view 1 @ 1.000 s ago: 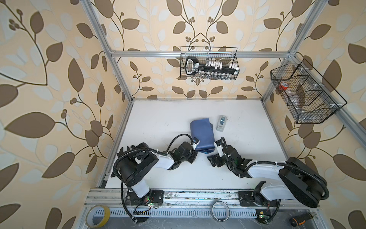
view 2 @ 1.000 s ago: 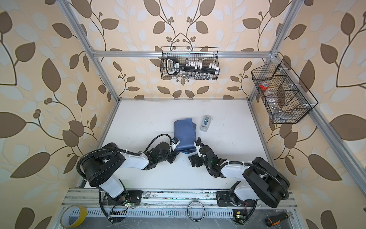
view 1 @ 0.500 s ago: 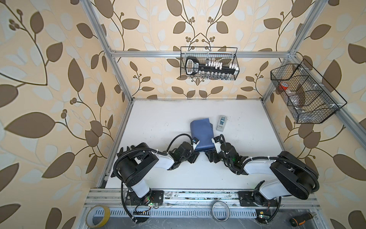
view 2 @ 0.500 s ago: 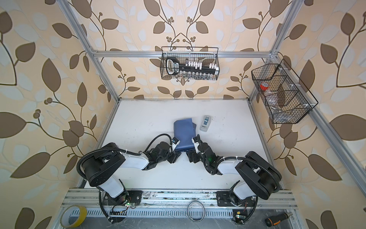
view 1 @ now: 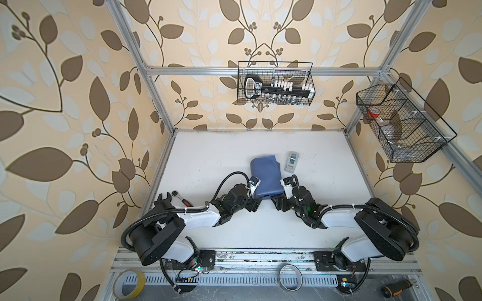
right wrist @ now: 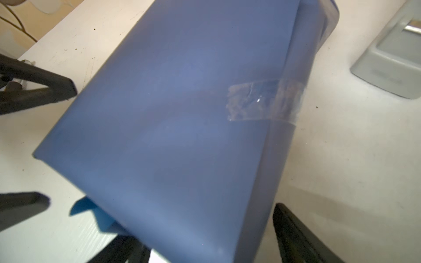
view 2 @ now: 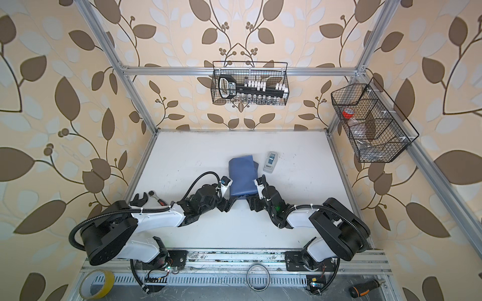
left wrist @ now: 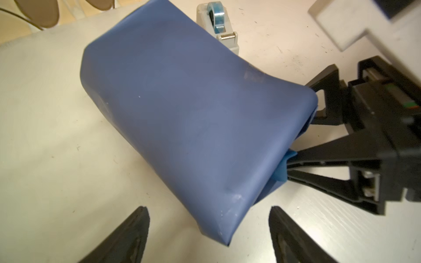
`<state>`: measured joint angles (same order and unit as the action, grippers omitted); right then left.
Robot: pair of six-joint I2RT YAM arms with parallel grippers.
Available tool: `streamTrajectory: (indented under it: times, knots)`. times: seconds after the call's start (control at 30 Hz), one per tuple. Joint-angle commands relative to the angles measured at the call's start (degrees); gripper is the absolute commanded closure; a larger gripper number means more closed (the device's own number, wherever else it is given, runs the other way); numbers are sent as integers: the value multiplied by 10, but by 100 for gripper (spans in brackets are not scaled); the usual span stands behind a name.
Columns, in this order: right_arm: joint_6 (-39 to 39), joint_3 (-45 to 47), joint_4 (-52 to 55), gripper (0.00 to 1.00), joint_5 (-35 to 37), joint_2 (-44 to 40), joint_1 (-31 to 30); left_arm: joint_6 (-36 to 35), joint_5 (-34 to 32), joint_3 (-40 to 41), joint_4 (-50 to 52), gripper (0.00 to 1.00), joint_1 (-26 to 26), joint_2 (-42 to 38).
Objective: Wrap a gift box in wrapping paper
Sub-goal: Fifth fold the wrapping paper around the gift box.
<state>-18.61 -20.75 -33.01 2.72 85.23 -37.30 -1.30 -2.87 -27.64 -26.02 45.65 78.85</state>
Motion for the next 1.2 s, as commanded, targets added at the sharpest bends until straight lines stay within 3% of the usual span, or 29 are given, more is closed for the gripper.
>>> streamTrajectory:
  times: [0.0, 0.13, 0.27, 0.63, 1.17]
  knots:
    - [-6, -9, -20, 20, -9, 10, 5, -75, 10, 4, 20, 15, -5, -30]
    - [-9, -9, -25, 20, -11, 16, 8, -179, 48, 28, -28, 11, -5, -33]
    - [-11, -9, -26, 21, -15, 19, 10, -239, 67, 22, -41, 8, -5, -16]
    - [-14, -6, -28, 23, -18, 20, 14, -367, 34, -12, -26, 7, 6, 7]
    - [-17, -5, -33, 24, -21, 23, 15, -456, 46, -52, -93, 9, 5, 107]
